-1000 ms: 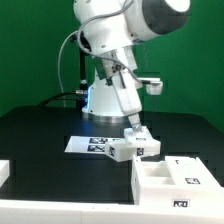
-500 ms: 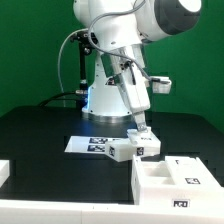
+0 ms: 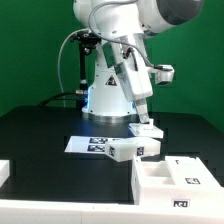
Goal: Assemble cabinet
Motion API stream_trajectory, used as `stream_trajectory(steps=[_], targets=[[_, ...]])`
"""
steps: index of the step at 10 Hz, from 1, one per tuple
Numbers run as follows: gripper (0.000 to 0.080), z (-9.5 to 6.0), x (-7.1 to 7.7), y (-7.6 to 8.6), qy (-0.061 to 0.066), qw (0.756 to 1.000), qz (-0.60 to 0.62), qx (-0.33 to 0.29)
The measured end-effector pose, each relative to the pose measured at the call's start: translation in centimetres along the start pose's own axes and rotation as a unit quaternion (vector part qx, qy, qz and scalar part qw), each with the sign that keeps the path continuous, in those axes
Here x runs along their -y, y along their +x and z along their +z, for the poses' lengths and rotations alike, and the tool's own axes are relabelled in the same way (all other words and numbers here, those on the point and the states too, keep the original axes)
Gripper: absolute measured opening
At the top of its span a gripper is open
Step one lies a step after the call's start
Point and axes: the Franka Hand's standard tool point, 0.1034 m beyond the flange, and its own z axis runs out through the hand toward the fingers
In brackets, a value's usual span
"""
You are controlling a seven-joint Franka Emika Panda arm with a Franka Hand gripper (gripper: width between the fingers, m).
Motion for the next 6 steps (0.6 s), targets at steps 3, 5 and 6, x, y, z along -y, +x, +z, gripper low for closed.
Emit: stream_trajectory(steps=[3,5,6], targets=[[0.0065,-0.4,0.3,0.1,0.008,1.0,-0.005,-0.009],[0.0065,-1.9,1.5,-0.2,0.036,0.999,-0.007,-0.017],[0.0065,-2.1,1.5,-0.3,0.036,0.999,-0.01,-0.018]])
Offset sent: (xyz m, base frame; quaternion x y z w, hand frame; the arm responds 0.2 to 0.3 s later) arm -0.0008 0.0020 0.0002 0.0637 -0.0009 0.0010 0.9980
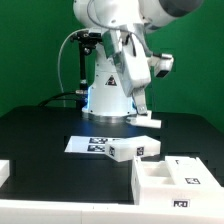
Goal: Assemble cabinet
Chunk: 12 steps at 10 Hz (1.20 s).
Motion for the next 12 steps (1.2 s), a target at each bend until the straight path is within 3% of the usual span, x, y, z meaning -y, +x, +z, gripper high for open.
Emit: stream_trajectory(steps=[1,3,4,5,6,10,12], targets=[[0.0065,0.8,-0.6,0.3,-0.011,1.0,-0.003,-0.002],[0.0065,1.2,-1.0,0.4,-0.019,1.0,-0.003,-0.002],[0.0065,2.7,-2.3,0.7,-0.048,0.999,-0.007,0.002],[0.0065,5.0,-3.9,1.3,-0.088,0.996,-0.009,0.008],[0.0065,6.8,-4.5,0.8,-0.14,0.99,0.012,0.023],[0.0065,6.3,-4.3,0.9,-0.133,0.991,0.002,0.022],[0.0065,4.5,-3.5,0.3,-0.104,0.994,0.035,0.022]])
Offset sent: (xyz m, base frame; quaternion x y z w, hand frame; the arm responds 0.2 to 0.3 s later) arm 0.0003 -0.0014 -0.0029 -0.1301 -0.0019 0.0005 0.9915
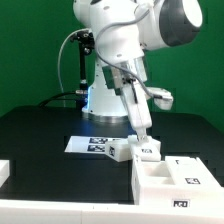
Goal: Assemble cabinet
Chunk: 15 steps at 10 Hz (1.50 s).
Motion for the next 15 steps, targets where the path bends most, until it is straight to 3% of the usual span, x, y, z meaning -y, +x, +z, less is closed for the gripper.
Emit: stream_trajectory(steps=[2,5,6,9,14,15], targets=[[0.0065,-1.3,0.6,-0.1,0.013,1.0,0.005,0.003],[0.0065,-1.3,0.3,1.0,0.014,1.0,-0.005,0.027],[0.0065,-1.3,0.4,1.2,0.036,0.999,0.009,0.03],[0.0065,-2.3,1.5,1.2,0.064,0.997,0.022,0.039],[0.0065,-2.0,1.3,1.4,0.061,0.997,0.023,0.037],[0.0065,-2.3,1.5,1.5,0.067,0.997,0.021,0.034]])
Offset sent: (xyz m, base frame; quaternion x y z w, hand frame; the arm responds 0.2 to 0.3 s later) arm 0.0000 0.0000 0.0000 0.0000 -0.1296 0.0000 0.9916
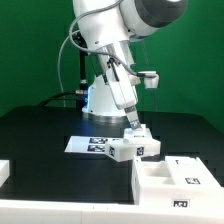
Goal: Assemble cabinet
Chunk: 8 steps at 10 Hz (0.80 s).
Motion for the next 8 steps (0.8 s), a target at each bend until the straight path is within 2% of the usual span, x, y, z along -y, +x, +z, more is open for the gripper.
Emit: stream_trajectory(steps=[2,3,6,7,8], targets=[[0.0065,0.2,-0.2,0.1,-0.002,1.0,0.0,-0.001],[0.0065,-0.1,0.1,0.2,0.003,1.0,-0.003,-0.005],[0.0065,1.2,-0.8,0.8,-0.019,1.0,-0.006,-0.009],[0.0065,1.7,-1.4,0.5,-0.054,0.998,0.01,-0.003],[0.0065,1.7,-1.5,0.0,-0.092,0.996,0.008,0.006]])
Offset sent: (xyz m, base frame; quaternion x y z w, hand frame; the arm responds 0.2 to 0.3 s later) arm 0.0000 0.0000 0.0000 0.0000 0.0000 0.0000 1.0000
